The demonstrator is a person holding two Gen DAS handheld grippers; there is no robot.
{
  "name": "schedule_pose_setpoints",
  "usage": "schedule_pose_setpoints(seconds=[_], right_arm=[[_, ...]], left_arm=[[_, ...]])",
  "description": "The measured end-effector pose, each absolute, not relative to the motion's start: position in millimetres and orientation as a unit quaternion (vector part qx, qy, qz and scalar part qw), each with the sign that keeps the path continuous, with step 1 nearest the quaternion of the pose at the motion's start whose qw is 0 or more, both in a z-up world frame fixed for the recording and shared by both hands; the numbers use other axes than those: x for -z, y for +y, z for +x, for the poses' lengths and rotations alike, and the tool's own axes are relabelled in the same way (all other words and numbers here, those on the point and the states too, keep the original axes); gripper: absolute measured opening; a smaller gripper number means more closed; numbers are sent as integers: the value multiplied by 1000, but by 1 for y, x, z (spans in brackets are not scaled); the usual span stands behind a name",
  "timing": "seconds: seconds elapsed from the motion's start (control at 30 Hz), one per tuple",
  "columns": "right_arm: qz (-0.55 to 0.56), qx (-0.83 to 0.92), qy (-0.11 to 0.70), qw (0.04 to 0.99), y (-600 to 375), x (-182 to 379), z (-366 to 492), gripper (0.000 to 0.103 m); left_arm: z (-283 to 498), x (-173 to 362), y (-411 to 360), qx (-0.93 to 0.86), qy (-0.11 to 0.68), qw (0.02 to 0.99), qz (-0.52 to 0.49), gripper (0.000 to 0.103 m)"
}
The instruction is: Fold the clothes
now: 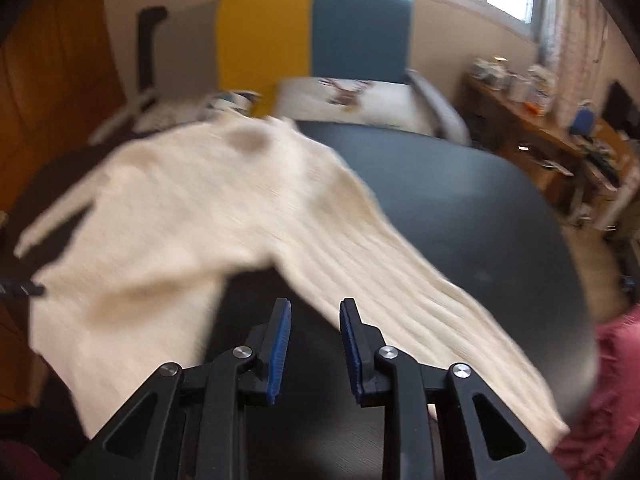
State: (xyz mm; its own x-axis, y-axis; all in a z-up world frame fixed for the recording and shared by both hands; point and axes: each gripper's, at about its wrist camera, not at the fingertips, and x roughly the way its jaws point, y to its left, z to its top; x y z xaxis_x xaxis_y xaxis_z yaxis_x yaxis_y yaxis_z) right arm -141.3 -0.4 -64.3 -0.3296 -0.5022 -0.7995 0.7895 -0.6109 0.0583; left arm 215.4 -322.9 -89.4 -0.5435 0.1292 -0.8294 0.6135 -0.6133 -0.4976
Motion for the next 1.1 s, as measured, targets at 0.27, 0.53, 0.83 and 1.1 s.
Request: schedule_pose_setpoints(seconds=[0.27,0.53,0.83,1.1], right_arm=[[484,761,264,342,-67,131,-186,25],[450,782,333,274,-20,147,-232,24],[464,801,171,337,45,104,-222,25],[464,755,143,441,55,90,-136,25]], left_arm=[[220,95,-321,782,374,175,466,9],[246,108,-339,761,393,197,478,9],[268,78,-345,769,404,200,453,10],[221,36,-344,830,321,200,411,10]])
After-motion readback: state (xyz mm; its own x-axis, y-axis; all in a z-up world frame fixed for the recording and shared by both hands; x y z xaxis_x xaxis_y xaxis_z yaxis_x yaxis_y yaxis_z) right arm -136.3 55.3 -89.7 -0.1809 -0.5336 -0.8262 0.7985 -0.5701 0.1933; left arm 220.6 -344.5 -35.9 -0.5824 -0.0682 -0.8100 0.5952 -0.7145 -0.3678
